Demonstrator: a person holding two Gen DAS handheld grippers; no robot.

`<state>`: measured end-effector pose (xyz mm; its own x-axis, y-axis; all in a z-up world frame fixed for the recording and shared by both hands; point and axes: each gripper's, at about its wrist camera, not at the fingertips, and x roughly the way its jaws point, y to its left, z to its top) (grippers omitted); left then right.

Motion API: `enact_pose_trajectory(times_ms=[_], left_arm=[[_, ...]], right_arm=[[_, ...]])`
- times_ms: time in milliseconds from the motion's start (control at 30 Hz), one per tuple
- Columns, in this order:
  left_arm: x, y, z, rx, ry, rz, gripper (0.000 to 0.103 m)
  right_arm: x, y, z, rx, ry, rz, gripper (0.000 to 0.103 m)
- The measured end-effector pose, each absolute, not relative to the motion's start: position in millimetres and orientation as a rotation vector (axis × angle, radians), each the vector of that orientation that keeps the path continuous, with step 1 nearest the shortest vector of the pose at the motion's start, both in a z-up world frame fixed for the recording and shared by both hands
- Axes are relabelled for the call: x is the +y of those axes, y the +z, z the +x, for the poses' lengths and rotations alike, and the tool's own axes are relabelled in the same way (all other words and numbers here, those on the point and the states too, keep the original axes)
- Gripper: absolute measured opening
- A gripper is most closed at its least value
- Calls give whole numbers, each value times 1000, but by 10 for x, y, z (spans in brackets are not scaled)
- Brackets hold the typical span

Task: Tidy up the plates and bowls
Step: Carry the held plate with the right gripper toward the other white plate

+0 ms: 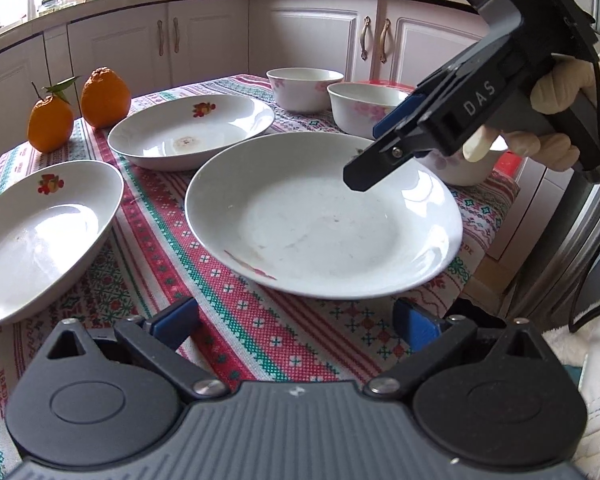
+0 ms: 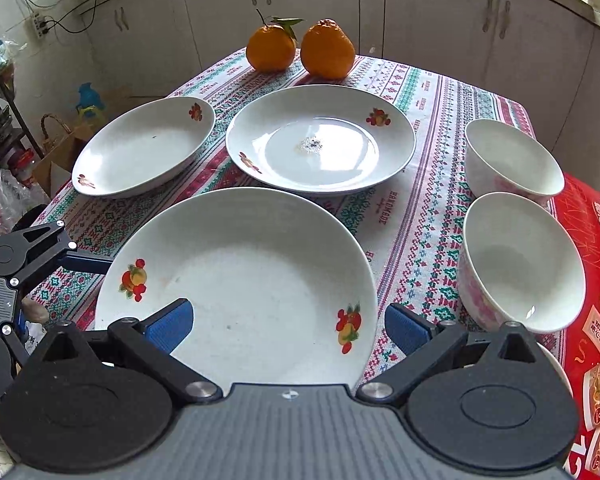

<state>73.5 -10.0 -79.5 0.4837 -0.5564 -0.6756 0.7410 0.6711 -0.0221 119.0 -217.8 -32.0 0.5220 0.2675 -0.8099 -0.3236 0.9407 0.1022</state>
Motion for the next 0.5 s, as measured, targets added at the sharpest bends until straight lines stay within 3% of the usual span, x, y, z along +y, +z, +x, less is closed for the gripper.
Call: enact_pose_trajectory(times_ms=[500], left_arm=[[-100, -822, 754, 677, -824, 295, 103]], right_arm=[[-2206, -456, 1514, 1044, 404, -56, 103]])
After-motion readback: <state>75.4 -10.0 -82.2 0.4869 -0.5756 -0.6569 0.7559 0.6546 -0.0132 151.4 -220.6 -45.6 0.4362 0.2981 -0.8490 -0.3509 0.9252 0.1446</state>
